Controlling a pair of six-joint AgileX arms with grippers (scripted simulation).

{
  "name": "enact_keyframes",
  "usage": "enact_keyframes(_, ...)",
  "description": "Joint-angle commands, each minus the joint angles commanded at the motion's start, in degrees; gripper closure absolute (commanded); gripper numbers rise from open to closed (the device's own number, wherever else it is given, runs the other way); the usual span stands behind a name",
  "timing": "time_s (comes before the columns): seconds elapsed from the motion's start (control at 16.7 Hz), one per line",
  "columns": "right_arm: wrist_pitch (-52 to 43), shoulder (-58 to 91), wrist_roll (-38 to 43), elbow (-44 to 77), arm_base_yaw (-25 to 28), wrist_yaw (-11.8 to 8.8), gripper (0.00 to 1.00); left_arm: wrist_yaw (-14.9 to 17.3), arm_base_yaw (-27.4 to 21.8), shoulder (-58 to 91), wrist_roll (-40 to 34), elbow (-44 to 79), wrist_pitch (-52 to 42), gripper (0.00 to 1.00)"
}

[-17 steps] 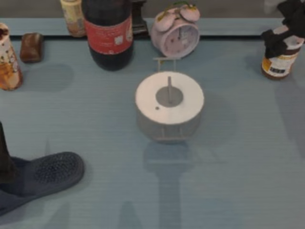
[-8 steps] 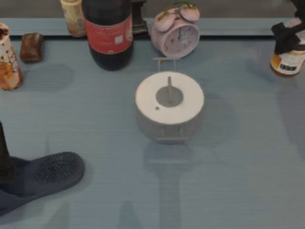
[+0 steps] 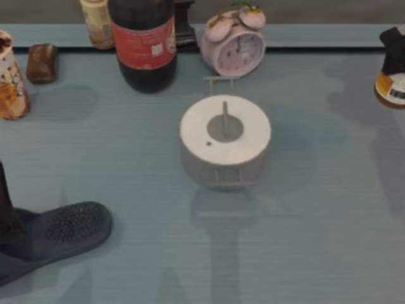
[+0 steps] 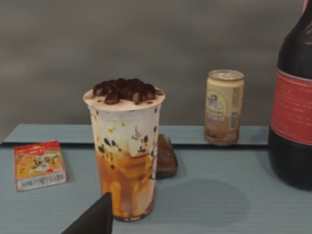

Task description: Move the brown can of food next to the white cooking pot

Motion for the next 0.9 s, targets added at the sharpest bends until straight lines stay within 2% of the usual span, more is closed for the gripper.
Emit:
enact_keyframes(0.24, 0.08, 0.16, 0.24, 0.15, -0.26, 0.03, 1.00, 0.00, 0.00, 0.00, 0.00, 0.00, 0.00, 0.00)
enact_keyframes(0.42, 1.44, -0.22, 4.03, -1.85, 1.55, 1.34, 1.00, 0.00, 0.00, 0.00, 0.00, 0.00, 0.00, 0.00)
enact_keyframes(0.6, 4.49, -1.53, 13.20, -6.28, 4.86, 4.10, 1.00, 0.00, 0.00, 0.00, 0.00, 0.00, 0.00, 0.00)
enact_keyframes(0.9, 11.25, -4.92, 34.38, -15.92, 12.00, 9.75, 1.00, 0.00, 0.00, 0.00, 0.00, 0.00, 0.00, 0.00)
